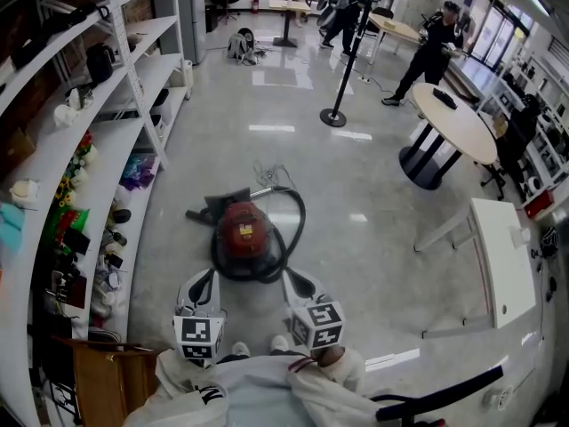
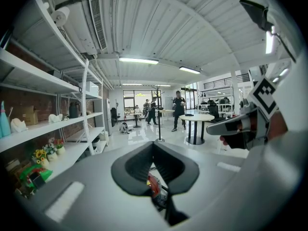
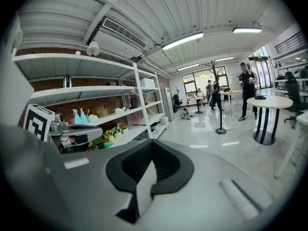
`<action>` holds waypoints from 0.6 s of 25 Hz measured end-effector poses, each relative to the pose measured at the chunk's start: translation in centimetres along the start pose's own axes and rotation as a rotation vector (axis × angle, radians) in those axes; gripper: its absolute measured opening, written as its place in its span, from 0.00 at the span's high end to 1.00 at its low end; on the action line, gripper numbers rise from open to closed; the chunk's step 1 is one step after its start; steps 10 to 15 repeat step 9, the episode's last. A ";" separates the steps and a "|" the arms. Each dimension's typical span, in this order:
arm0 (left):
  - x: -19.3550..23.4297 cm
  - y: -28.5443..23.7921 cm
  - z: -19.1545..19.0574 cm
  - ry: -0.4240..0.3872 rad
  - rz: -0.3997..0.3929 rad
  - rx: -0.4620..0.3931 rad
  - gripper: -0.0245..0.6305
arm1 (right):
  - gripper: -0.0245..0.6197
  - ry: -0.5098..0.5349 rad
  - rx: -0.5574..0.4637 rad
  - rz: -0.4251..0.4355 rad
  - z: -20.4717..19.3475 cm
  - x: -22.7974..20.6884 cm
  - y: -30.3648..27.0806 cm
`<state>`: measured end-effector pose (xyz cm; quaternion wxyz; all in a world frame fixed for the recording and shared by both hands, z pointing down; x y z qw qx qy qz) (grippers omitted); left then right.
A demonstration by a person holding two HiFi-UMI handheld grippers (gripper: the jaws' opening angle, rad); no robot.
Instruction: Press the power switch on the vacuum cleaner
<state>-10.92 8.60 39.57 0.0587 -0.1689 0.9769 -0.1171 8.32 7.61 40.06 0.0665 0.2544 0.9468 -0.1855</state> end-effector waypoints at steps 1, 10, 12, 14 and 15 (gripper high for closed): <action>0.0 0.0 0.0 0.001 -0.002 0.001 0.96 | 0.96 -0.001 0.001 0.000 0.0 0.0 0.0; -0.2 -0.1 -0.2 -0.001 0.007 0.001 0.96 | 0.96 -0.008 0.004 0.007 -0.1 -0.3 0.0; -0.2 -0.1 -0.2 -0.001 0.007 0.001 0.96 | 0.96 -0.008 0.004 0.007 -0.1 -0.3 0.0; -0.2 -0.1 -0.2 -0.001 0.007 0.001 0.96 | 0.96 -0.008 0.004 0.007 -0.1 -0.3 0.0; -0.2 -0.1 -0.2 -0.001 0.007 0.001 0.96 | 0.96 -0.008 0.004 0.007 -0.1 -0.3 0.0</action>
Point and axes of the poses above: the fingertips, and each gripper's own axes: y backward along the fingers, x to its left, z out of its top, the point moved 4 cm from there along y, backward along the fingers, and after that the axes turned 1 degree about -x, right-handed, at the moved point
